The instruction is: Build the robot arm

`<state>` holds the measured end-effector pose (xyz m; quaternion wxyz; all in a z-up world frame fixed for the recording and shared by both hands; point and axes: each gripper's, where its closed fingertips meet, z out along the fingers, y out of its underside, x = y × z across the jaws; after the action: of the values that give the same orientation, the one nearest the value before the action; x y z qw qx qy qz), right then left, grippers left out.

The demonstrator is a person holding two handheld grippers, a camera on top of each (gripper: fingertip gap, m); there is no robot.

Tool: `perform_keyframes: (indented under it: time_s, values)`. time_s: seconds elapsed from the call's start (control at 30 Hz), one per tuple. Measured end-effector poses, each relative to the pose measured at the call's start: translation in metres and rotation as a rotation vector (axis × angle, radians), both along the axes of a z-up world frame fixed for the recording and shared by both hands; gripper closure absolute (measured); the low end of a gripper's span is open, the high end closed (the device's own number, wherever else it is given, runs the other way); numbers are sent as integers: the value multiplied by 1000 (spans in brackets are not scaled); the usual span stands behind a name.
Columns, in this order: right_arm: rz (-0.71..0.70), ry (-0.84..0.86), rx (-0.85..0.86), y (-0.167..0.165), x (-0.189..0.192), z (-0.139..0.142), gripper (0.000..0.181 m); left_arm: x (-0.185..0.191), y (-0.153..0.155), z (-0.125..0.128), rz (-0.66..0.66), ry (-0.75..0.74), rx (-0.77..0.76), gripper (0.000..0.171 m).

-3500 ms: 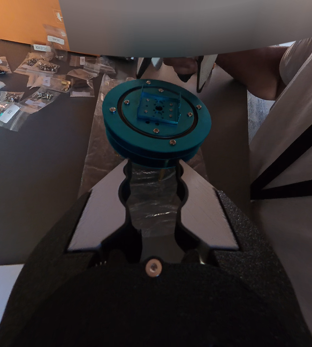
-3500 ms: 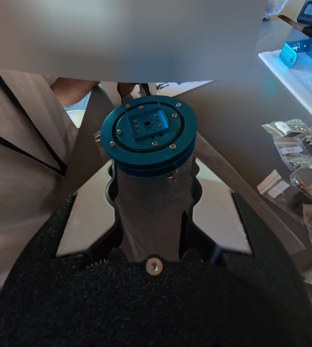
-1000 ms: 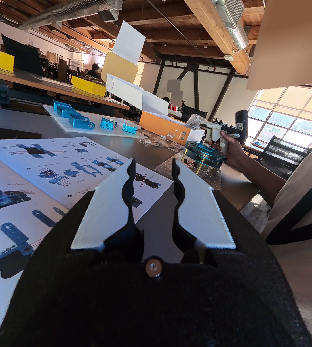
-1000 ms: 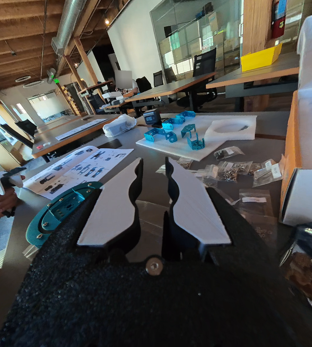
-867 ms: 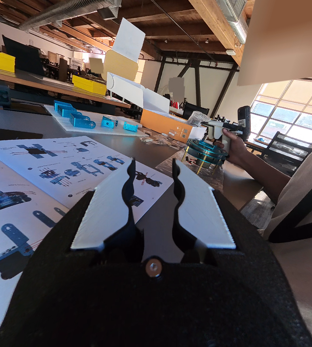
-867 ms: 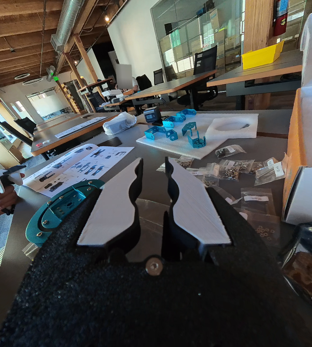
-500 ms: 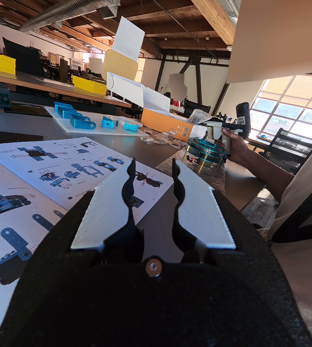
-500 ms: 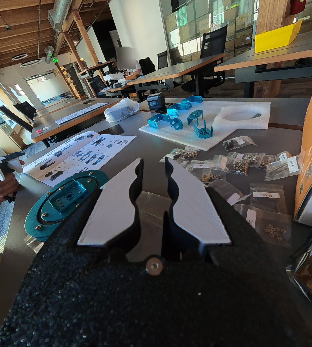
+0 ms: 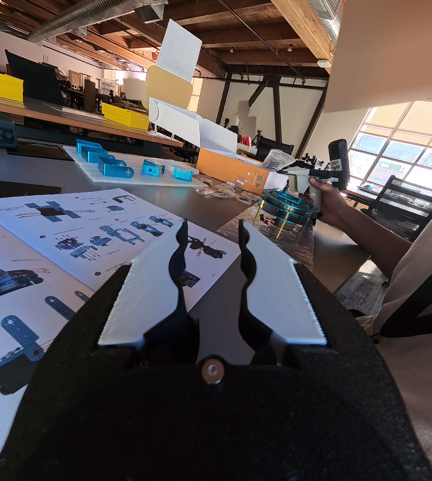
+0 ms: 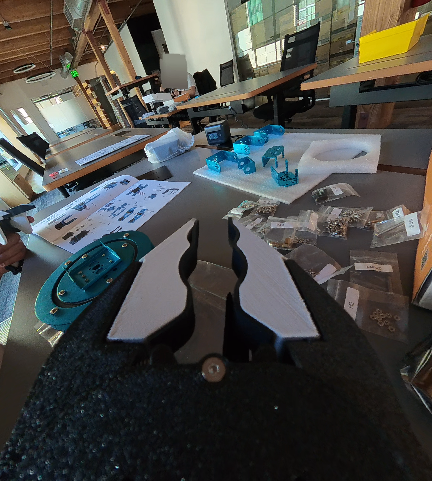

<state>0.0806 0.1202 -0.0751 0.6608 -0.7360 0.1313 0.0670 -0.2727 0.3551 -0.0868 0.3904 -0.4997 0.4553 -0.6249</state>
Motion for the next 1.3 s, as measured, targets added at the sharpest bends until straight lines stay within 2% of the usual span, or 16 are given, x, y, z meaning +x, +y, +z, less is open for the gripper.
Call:
perform_keyframes:
  time_s: [0.87,0.93,1.03,1.13,1.23,1.3]
  values:
    - [11,26,-10,0,1,-4,161,0,1,-2,10,13,-9,133]
    - [49,57,-9,2,-4,-3,161,3,0,-6,22,36,-4,133]
    - [148,166,-64,6,-22,-8,145,11,-4,-2,12,49,-68,133]
    - [317,321,-224,5,-56,-16,124,32,-17,11,-66,64,-174,133]
    - [453,376,-398,-4,-81,-24,120,64,-47,20,-223,145,-310,133]
    - [499,408,-533,-12,-87,-35,116,88,-80,21,-370,254,-367,131]
